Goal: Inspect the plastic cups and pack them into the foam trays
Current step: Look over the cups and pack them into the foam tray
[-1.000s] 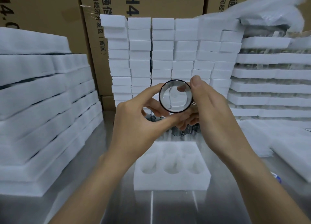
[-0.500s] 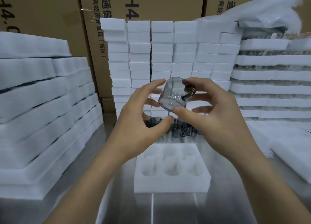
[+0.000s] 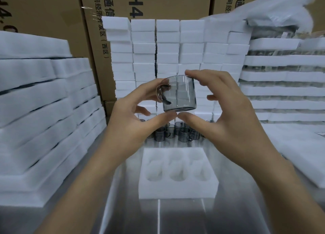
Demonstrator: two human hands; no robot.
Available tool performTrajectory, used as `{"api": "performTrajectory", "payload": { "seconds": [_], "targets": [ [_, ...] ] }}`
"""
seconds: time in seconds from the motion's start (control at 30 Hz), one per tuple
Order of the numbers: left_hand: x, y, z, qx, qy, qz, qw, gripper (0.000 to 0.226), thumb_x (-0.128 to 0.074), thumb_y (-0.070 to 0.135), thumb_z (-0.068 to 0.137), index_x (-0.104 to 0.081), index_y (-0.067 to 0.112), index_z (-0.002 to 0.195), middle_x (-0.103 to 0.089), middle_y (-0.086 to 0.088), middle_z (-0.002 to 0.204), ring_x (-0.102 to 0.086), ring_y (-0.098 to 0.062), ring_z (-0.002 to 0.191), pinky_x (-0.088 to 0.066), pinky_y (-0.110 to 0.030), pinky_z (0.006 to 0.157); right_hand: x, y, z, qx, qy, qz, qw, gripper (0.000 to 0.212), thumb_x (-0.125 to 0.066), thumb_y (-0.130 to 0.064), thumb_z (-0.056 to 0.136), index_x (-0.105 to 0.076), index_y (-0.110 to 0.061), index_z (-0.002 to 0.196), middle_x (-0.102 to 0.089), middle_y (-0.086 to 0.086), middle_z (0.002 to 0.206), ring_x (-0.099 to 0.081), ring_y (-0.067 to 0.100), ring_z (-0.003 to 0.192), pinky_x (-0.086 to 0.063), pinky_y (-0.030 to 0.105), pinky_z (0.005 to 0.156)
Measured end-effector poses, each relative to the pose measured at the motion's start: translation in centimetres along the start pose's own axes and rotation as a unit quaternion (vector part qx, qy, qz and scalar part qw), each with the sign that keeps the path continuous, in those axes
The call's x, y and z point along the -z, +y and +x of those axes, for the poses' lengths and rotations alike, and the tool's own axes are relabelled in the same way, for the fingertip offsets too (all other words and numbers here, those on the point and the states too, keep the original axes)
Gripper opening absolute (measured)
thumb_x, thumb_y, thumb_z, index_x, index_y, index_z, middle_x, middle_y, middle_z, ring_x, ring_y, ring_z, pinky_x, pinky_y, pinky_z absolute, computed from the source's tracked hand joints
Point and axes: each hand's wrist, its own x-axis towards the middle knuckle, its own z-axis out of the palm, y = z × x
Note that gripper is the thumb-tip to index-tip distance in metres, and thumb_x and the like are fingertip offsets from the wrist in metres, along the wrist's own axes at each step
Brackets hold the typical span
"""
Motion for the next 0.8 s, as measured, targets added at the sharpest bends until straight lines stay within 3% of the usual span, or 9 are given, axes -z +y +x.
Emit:
{"api": "performTrajectory", "payload": {
  "seconds": [0.1, 0.23, 0.37, 0.43, 0.53, 0.63, 0.8],
  "targets": [
    [-0.3, -0.5, -0.1, 0.031, -0.049, -0.002, 0.998, 0.06, -0.087, 0.034, 0.092, -0.061, 0.037, 0.146, -0.069, 0.017, 0.137, -0.065, -0.018, 0.128, -0.061, -0.051, 0.085, 0.3, 0.2, 0.1, -0.016, -0.002, 0.01, 1.0, 0.061, -0.082, -0.038, 0.084, -0.062, -0.032, 0.141, -0.056, -0.017, 0.139, -0.05, 0.005, 0.136, -0.043, 0.027, 0.112],
    [-1.2, -0.5, -0.6, -0.006, -0.018, 0.07, 0.997, 0.077, -0.088, 0.034, 0.09, -0.048, 0.05, 0.154, -0.06, 0.025, 0.144, -0.06, -0.011, 0.13, -0.056, -0.031, 0.088, 0.2, 0.3, -0.1, -0.021, -0.014, -0.05, 0.998, 0.063, -0.085, -0.023, 0.086, -0.06, -0.028, 0.144, -0.063, -0.014, 0.129, -0.056, 0.003, 0.124, -0.037, 0.013, 0.106],
    [-1.5, 0.0, -0.6, -0.047, 0.006, 0.102, 0.994, 0.071, -0.088, 0.029, 0.09, -0.054, 0.039, 0.152, -0.063, 0.025, 0.139, -0.061, -0.014, 0.131, -0.05, -0.019, 0.09, 0.1, -0.3, -0.2, 0.014, -0.01, -0.075, 0.997, 0.067, -0.084, -0.018, 0.089, -0.056, -0.025, 0.149, -0.063, -0.012, 0.135, -0.057, 0.005, 0.127, -0.04, 0.024, 0.113],
    [-1.4, 0.2, -0.6, -0.051, 0.027, 0.091, 0.994, 0.07, -0.089, 0.034, 0.089, -0.056, 0.037, 0.15, -0.066, 0.02, 0.136, -0.063, -0.018, 0.127, -0.049, -0.017, 0.086, 0.2, -0.6, -0.2, 0.035, 0.002, -0.065, 0.997, 0.066, -0.084, -0.022, 0.089, -0.056, -0.024, 0.148, -0.064, -0.014, 0.136, -0.057, 0.001, 0.128, -0.04, 0.023, 0.114],
    [-1.2, 0.3, -0.6, -0.048, 0.04, 0.074, 0.995, 0.064, -0.088, 0.04, 0.088, -0.06, 0.038, 0.146, -0.069, 0.019, 0.132, -0.065, -0.018, 0.125, -0.05, -0.022, 0.085, 0.3, -0.4, -0.2, 0.032, -0.002, -0.017, 0.999, 0.071, -0.085, -0.031, 0.088, -0.052, -0.028, 0.151, -0.061, -0.018, 0.14, -0.053, -0.004, 0.133, -0.035, 0.011, 0.112],
    [-1.0, 0.1, -0.5, -0.013, 0.035, 0.016, 0.999, 0.063, -0.09, 0.036, 0.087, -0.058, 0.038, 0.141, -0.069, 0.024, 0.133, -0.065, -0.011, 0.129, -0.05, -0.03, 0.084, 0.5, 0.3, -0.1, -0.002, -0.038, 0.009, 0.999, 0.079, -0.083, -0.045, 0.083, -0.047, -0.035, 0.153, -0.054, -0.023, 0.146, -0.047, -0.006, 0.138, -0.034, 0.007, 0.109],
    [-1.4, -0.5, -0.4, 0.055, -0.032, -0.036, 0.997, 0.062, -0.09, 0.04, 0.086, -0.059, 0.04, 0.14, -0.071, 0.023, 0.133, -0.064, -0.009, 0.13, -0.057, -0.043, 0.084, 0.8, 1.7, 0.0, -0.02, -0.047, 0.013, 0.999, 0.061, -0.08, -0.054, 0.081, -0.064, -0.032, 0.135, -0.062, -0.023, 0.133, -0.054, -0.002, 0.131, -0.037, 0.009, 0.106]
  ]
}}
